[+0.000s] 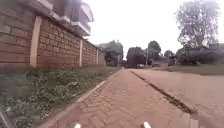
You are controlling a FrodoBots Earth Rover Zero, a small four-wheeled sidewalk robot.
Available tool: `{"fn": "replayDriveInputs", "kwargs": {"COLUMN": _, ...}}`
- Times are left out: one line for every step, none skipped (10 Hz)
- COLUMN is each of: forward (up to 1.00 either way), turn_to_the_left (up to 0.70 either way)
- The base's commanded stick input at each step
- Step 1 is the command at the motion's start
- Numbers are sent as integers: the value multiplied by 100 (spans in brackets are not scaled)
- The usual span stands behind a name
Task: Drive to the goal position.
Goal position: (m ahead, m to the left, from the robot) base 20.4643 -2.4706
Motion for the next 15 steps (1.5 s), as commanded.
{"fn": "replayDriveInputs", "kwargs": {"forward": 50, "turn_to_the_left": 0}}
{"fn": "replayDriveInputs", "kwargs": {"forward": 50, "turn_to_the_left": 0}}
{"fn": "replayDriveInputs", "kwargs": {"forward": 50, "turn_to_the_left": 0}}
{"fn": "replayDriveInputs", "kwargs": {"forward": 50, "turn_to_the_left": 0}}
{"fn": "replayDriveInputs", "kwargs": {"forward": 50, "turn_to_the_left": 11}}
{"fn": "replayDriveInputs", "kwargs": {"forward": 50, "turn_to_the_left": -50}}
{"fn": "replayDriveInputs", "kwargs": {"forward": 50, "turn_to_the_left": -50}}
{"fn": "replayDriveInputs", "kwargs": {"forward": 50, "turn_to_the_left": -30}}
{"fn": "replayDriveInputs", "kwargs": {"forward": 50, "turn_to_the_left": 10}}
{"fn": "replayDriveInputs", "kwargs": {"forward": 50, "turn_to_the_left": 16}}
{"fn": "replayDriveInputs", "kwargs": {"forward": 50, "turn_to_the_left": 22}}
{"fn": "replayDriveInputs", "kwargs": {"forward": 50, "turn_to_the_left": 15}}
{"fn": "replayDriveInputs", "kwargs": {"forward": 50, "turn_to_the_left": 2}}
{"fn": "replayDriveInputs", "kwargs": {"forward": 50, "turn_to_the_left": 0}}
{"fn": "replayDriveInputs", "kwargs": {"forward": 50, "turn_to_the_left": 4}}
